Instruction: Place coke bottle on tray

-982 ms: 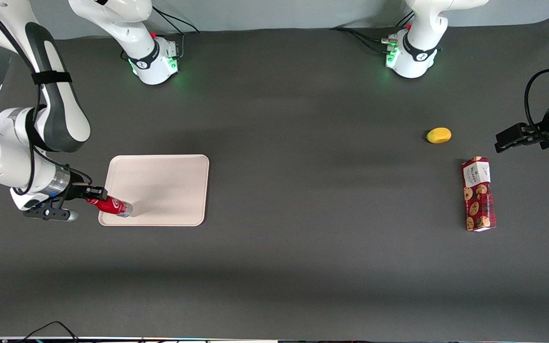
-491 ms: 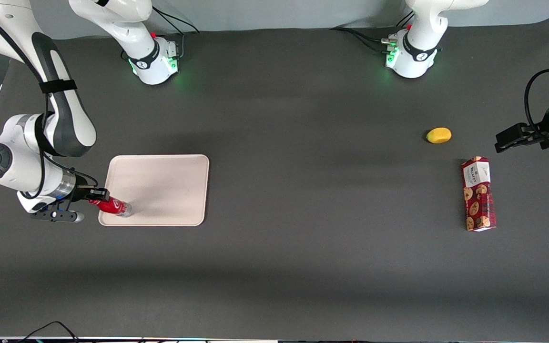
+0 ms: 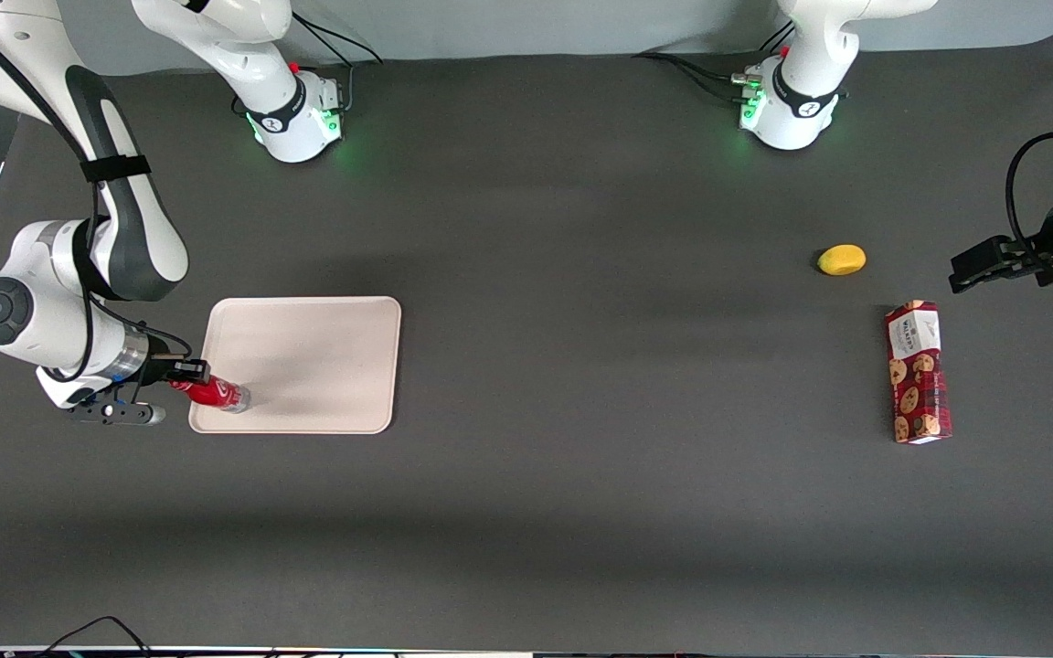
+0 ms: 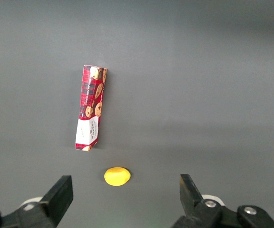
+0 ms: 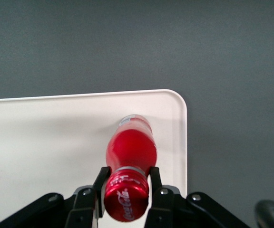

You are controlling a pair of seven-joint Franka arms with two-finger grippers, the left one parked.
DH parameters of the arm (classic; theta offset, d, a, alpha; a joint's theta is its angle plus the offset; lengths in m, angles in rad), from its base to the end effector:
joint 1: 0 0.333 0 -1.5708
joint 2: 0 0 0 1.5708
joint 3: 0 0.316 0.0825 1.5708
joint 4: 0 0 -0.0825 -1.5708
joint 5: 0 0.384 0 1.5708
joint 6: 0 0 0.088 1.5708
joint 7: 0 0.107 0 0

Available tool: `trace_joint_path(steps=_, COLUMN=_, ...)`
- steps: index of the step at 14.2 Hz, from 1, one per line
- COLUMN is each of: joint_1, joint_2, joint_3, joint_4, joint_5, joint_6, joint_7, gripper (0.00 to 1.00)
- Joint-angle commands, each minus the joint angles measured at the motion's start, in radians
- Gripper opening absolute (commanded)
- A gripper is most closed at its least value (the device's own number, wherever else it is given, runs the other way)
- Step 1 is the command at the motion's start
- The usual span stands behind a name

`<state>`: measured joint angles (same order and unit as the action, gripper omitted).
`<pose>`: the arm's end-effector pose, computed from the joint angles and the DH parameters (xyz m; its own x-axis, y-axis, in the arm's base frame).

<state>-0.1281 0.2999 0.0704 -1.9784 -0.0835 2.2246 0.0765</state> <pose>0.5986 -0.0387 0.3125 0.9951 -0.0852 -0.0501 -0.0829 -0.9955 0.0467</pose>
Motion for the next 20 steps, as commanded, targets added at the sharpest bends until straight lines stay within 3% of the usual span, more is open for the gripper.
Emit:
trace_joint_path(steps=1, joint_1=-0.010, joint_2=-0.007, joint_3=0.008, joint_4=0.003, joint_5=-0.016, joint_6=0.013, joint_7=0.008, gripper=0.78)
trace_joint_path(steps=3, joint_1=-0.010, joint_2=-0.007, joint_3=0.008, joint_4=0.007, joint_5=-0.016, joint_6=0.010, joint_7=0.008, gripper=1.00)
trace_joint_path(steps=6, joint_1=-0.010, joint_2=-0.007, joint_3=0.006, joint_4=0.044, joint_5=-0.016, joint_6=-0.009, joint_7=0.009, gripper=1.00)
trace_joint_path(steps=9, joint_1=-0.010, joint_2=-0.037, joint_3=0.006, joint_4=0.150, joint_5=-0.006, joint_6=-0.191, joint_7=0.020, gripper=1.00)
trace_joint_path(steps=12, joint_1=-0.010, joint_2=-0.164, joint_3=-0.014, joint_4=0.246, joint_5=0.025, joint_6=-0.426, joint_7=0.022, gripper=1.00)
trace_joint_path(steps=15, joint_1=-0.001, joint_2=-0.322, joint_3=-0.057, joint_4=0.277, joint_5=0.122, joint_6=-0.558, joint_7=0.040, gripper=1.00)
trace_joint_path(steps=20, joint_1=0.042, joint_2=-0.438, joint_3=-0.060, joint_4=0.274, joint_5=0.125, joint_6=-0.661, joint_7=0.100, gripper=1.00)
